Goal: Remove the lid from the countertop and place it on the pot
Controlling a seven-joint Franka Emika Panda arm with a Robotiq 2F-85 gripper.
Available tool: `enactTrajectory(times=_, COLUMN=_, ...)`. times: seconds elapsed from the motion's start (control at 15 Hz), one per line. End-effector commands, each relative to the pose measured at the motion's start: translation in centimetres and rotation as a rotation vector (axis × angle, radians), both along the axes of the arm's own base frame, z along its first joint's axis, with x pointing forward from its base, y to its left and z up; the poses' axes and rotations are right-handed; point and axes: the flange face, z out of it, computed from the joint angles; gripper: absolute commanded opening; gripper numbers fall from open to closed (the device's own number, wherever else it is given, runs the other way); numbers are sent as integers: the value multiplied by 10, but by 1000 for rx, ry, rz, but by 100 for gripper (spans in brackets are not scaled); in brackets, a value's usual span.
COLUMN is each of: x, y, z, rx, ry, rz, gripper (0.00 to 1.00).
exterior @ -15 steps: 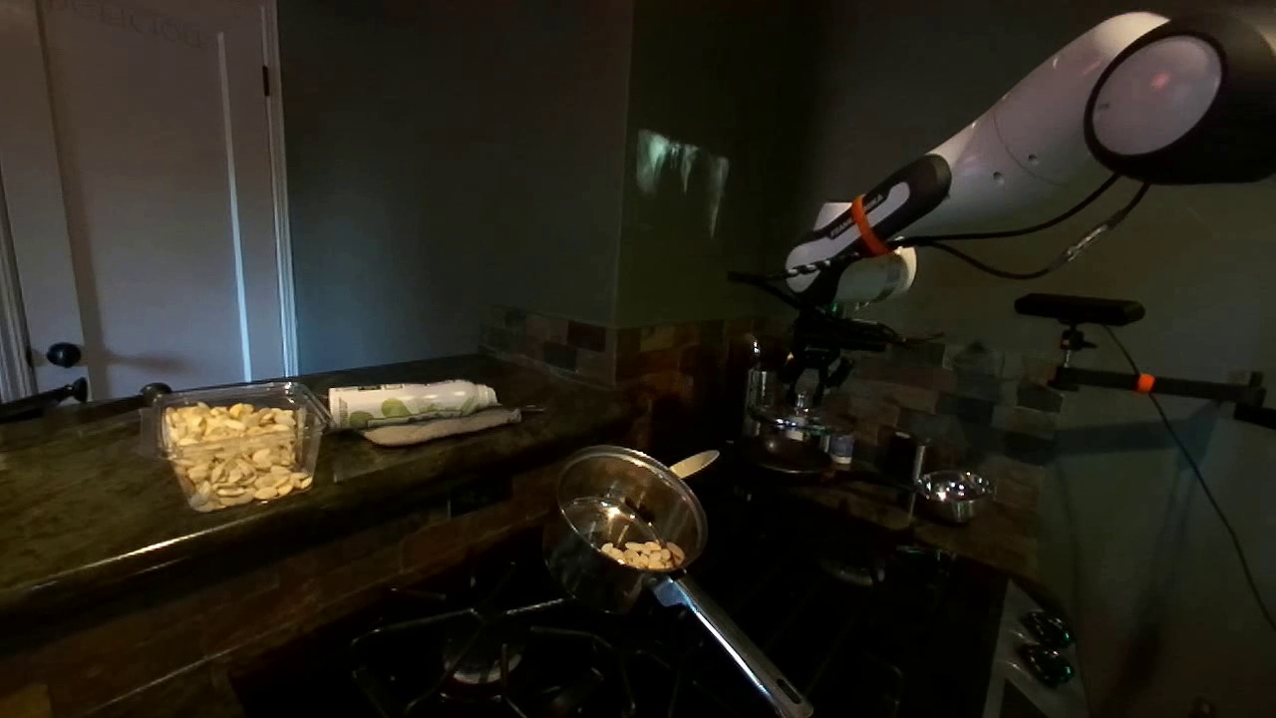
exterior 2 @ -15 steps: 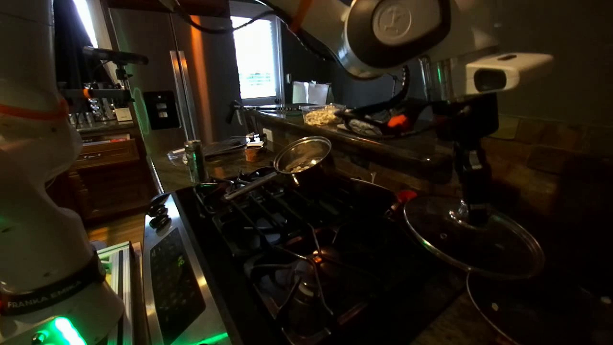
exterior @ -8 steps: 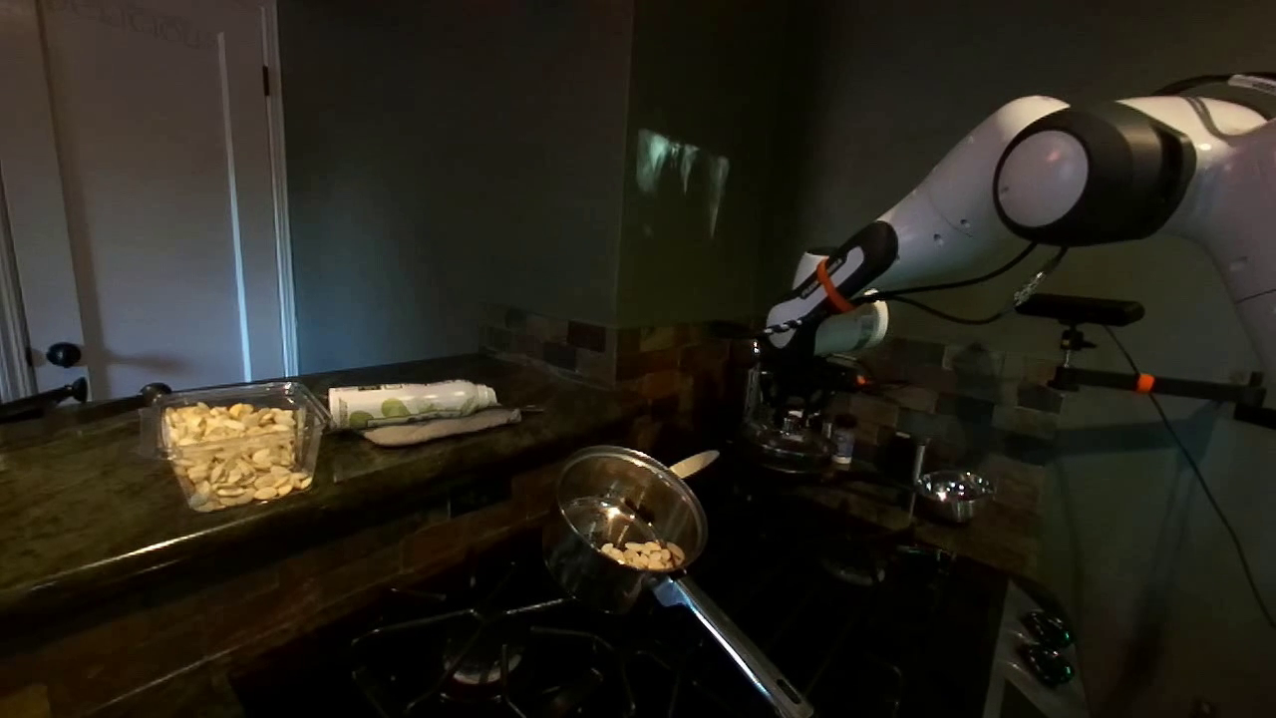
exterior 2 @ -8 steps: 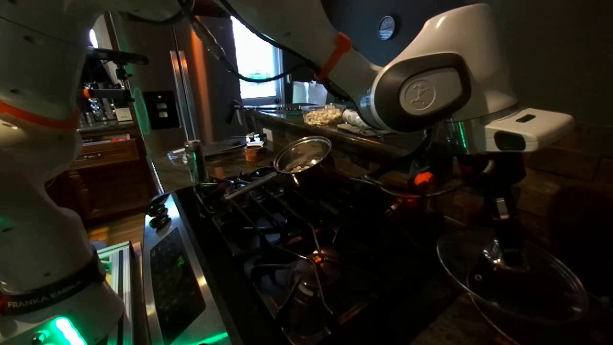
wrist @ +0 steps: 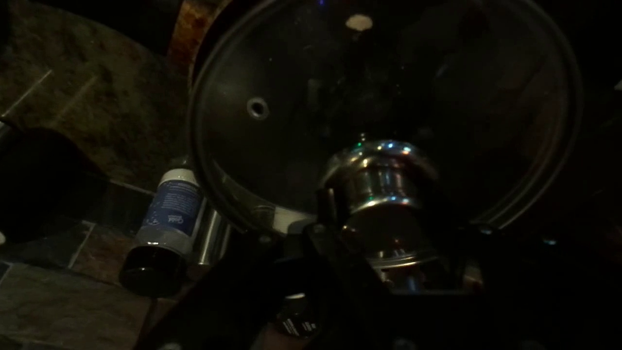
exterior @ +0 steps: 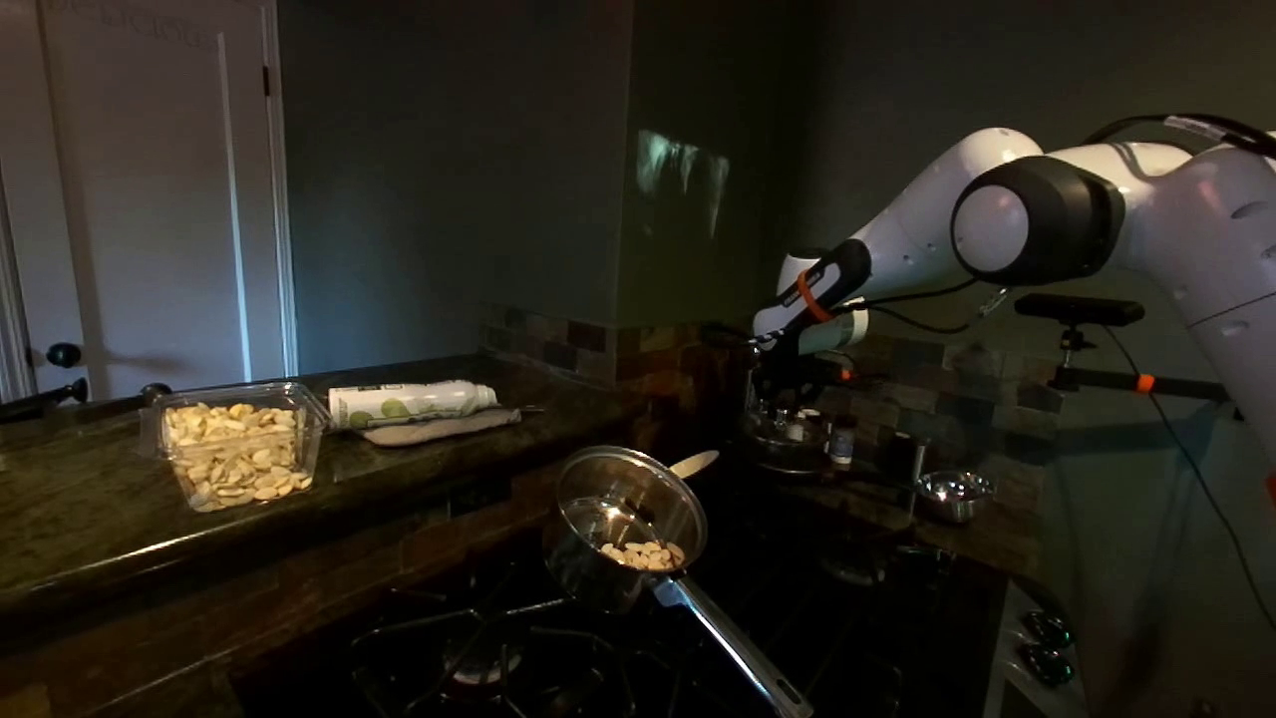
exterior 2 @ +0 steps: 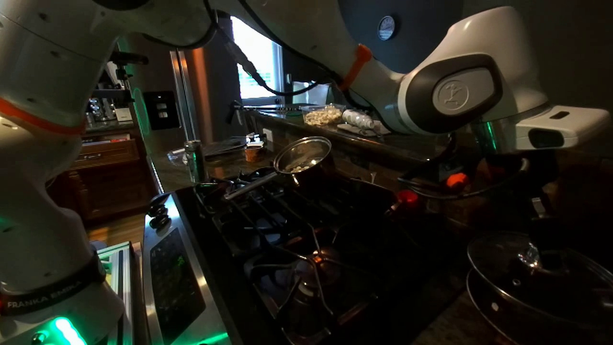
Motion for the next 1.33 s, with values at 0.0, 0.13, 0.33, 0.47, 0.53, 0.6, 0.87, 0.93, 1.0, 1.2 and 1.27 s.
enactTrajectory(times=0.0, x=17, y=-11, z=-10, rx=-21, ry=49, rz=-39, gripper=23)
enactTrajectory(times=0.13, x=20, y=-17, z=-17, rx=-24, ry=67, rz=-57, gripper=23)
enactTrajectory(times=0.33, x=23, y=-23, z=-24, rx=-15, ry=87, rz=-79, gripper=23)
enactTrajectory(times=0.47, x=24, y=-22, z=-28, rx=-12, ry=99, rz=-82, gripper=23)
enactTrajectory(times=0.53, x=24, y=-21, z=-28, rx=-9, ry=103, rz=-81, gripper=23)
enactTrajectory(times=0.6, x=24, y=-20, z=-32, rx=-1, ry=107, rz=-81, gripper=23)
enactTrajectory(times=0.87, x=22, y=-21, z=-43, rx=5, ry=125, rz=-93, gripper=23)
enactTrajectory(times=0.93, x=21, y=-20, z=-44, rx=9, ry=130, rz=-97, gripper=73)
enactTrajectory(times=1.0, x=20, y=-20, z=-42, rx=11, ry=140, rz=-103, gripper=74)
enactTrajectory(times=1.2, x=12, y=-14, z=-6, rx=25, ry=119, rz=-113, gripper=94)
enactTrajectory(times=1.27, x=8, y=-11, z=11, rx=25, ry=104, rz=-108, gripper=100)
